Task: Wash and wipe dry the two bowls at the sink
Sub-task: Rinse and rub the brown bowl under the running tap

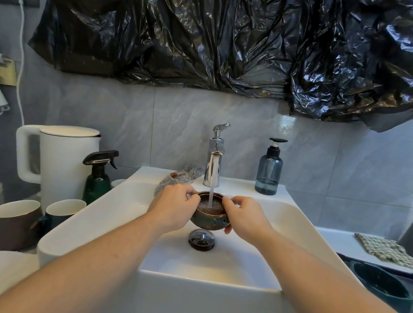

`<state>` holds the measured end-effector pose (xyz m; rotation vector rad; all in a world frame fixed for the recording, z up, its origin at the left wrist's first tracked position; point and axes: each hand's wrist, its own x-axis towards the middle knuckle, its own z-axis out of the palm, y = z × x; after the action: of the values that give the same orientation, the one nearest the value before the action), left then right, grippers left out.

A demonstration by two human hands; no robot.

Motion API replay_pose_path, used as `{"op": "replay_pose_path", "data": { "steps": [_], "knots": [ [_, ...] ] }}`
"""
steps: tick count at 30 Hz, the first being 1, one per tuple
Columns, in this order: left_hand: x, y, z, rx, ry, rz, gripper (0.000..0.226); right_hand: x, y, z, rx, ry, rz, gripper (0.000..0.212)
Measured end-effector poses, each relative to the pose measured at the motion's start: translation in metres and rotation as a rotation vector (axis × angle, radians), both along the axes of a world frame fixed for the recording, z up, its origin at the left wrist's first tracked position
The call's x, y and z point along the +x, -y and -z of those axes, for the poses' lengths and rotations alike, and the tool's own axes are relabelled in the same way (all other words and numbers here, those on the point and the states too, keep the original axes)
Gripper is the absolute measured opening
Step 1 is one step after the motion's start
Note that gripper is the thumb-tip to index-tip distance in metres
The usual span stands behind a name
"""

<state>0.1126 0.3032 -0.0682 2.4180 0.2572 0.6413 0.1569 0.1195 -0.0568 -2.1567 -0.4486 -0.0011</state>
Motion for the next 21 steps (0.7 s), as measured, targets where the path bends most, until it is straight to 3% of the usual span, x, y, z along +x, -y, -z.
{"op": "replay_pose_path", "data": {
  "steps": [21],
  "knots": [
    [-0.0035,0.0002,0.0008,0.107,-0.036,-0.042,0.035,0.0052,0.0007,0.0064,-0.093,-0.037,-0.075,0.042]
  ]
}}
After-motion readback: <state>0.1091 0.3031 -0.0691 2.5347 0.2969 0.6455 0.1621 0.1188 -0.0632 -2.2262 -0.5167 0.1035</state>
